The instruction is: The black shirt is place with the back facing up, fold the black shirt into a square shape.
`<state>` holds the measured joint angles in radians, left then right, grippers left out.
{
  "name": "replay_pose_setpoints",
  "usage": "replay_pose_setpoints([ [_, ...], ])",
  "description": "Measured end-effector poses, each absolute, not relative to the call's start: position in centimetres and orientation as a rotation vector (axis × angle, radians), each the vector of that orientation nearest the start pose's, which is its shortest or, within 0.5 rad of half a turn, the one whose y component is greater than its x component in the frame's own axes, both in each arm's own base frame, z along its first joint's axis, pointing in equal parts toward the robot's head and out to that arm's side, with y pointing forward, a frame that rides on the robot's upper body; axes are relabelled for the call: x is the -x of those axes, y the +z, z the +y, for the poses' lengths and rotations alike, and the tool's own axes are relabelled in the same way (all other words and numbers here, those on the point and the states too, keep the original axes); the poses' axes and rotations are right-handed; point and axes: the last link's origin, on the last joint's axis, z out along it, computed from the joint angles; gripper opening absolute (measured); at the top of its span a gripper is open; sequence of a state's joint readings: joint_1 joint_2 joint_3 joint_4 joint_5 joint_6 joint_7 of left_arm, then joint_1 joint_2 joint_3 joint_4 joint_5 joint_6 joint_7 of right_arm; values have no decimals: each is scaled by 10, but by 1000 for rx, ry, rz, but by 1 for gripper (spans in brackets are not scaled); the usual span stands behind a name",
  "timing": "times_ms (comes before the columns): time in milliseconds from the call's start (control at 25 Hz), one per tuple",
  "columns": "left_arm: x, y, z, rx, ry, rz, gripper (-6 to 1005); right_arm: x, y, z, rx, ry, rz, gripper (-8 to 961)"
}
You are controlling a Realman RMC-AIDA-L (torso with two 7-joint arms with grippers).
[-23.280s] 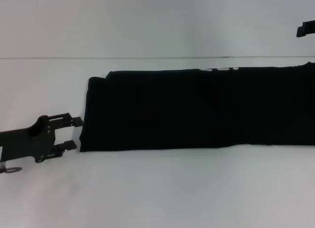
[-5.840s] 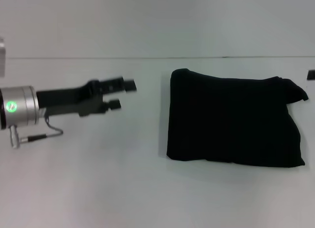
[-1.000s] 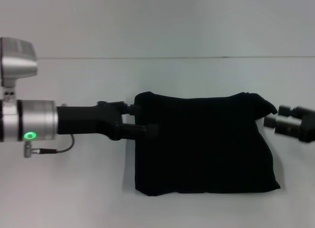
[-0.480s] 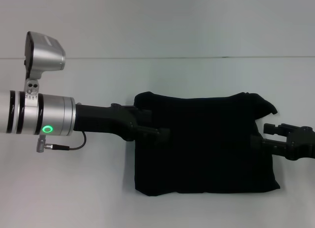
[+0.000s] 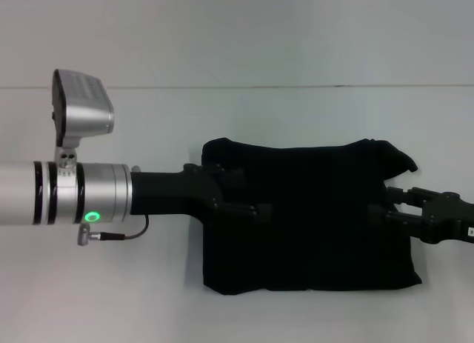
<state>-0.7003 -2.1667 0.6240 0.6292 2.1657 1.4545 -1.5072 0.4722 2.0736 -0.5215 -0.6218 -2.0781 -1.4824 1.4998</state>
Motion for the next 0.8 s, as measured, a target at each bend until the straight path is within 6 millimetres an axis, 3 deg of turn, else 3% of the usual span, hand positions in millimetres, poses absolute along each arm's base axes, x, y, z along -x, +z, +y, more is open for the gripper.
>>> replay_pose_setpoints([
  [800,221,-43,355,2776,-647,-771,936,-303,8,323,2500,702,979,785],
])
